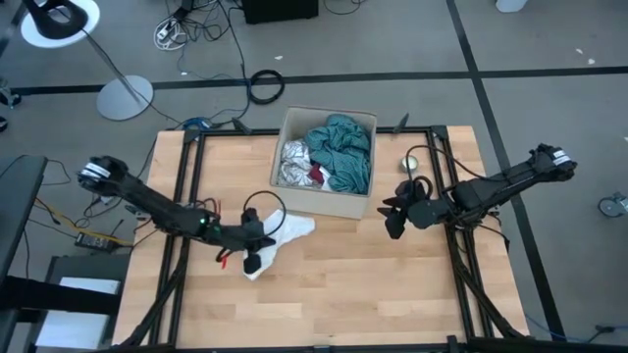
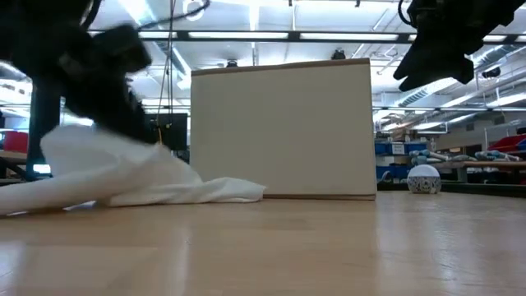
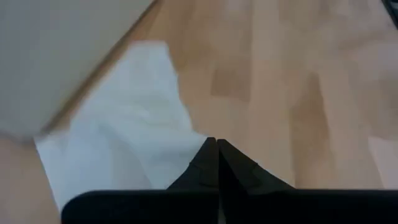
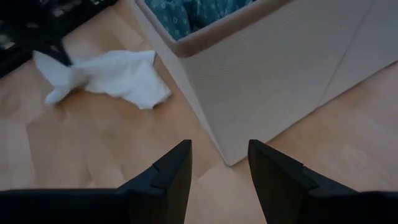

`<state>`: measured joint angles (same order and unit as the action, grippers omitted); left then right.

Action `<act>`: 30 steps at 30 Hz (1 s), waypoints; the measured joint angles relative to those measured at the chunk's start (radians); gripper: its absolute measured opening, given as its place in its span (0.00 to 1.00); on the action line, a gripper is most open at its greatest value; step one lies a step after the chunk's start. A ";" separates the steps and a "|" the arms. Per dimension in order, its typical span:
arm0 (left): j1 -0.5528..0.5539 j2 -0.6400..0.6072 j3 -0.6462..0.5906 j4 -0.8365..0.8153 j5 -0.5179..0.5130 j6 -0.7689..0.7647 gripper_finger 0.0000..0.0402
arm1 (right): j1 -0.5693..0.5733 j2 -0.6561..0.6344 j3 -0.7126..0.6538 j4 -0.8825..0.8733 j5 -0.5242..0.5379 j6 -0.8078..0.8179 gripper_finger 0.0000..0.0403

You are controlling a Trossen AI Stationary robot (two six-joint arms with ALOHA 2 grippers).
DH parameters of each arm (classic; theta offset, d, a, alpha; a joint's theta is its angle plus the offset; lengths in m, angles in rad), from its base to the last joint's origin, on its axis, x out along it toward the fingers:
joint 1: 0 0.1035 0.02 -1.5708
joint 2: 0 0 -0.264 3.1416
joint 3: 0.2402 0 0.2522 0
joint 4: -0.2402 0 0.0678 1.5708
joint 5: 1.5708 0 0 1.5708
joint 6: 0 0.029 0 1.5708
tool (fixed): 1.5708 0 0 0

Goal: Sort clothes
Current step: Put the white shorts into the bin

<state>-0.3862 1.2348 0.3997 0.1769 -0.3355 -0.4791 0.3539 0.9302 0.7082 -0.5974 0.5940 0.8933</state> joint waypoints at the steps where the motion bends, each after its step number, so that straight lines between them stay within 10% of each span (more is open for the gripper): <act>1: 0.000 -0.008 0.038 -0.043 -0.001 0.026 0.00 | 0.004 0.000 0.000 0.002 0.008 -0.001 0.40; 13: 0.016 -0.026 0.534 -0.607 -0.121 0.245 0.00 | 0.034 0.001 0.000 0.002 0.046 -0.002 0.40; 30: 0.182 -0.027 0.979 -0.634 -0.168 0.668 0.00 | 0.051 0.065 0.000 0.006 0.061 -0.007 0.40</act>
<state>-0.2041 1.2080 1.3787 -0.4567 -0.5033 0.1892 0.4049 0.9956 0.7078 -0.5918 0.6552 0.8864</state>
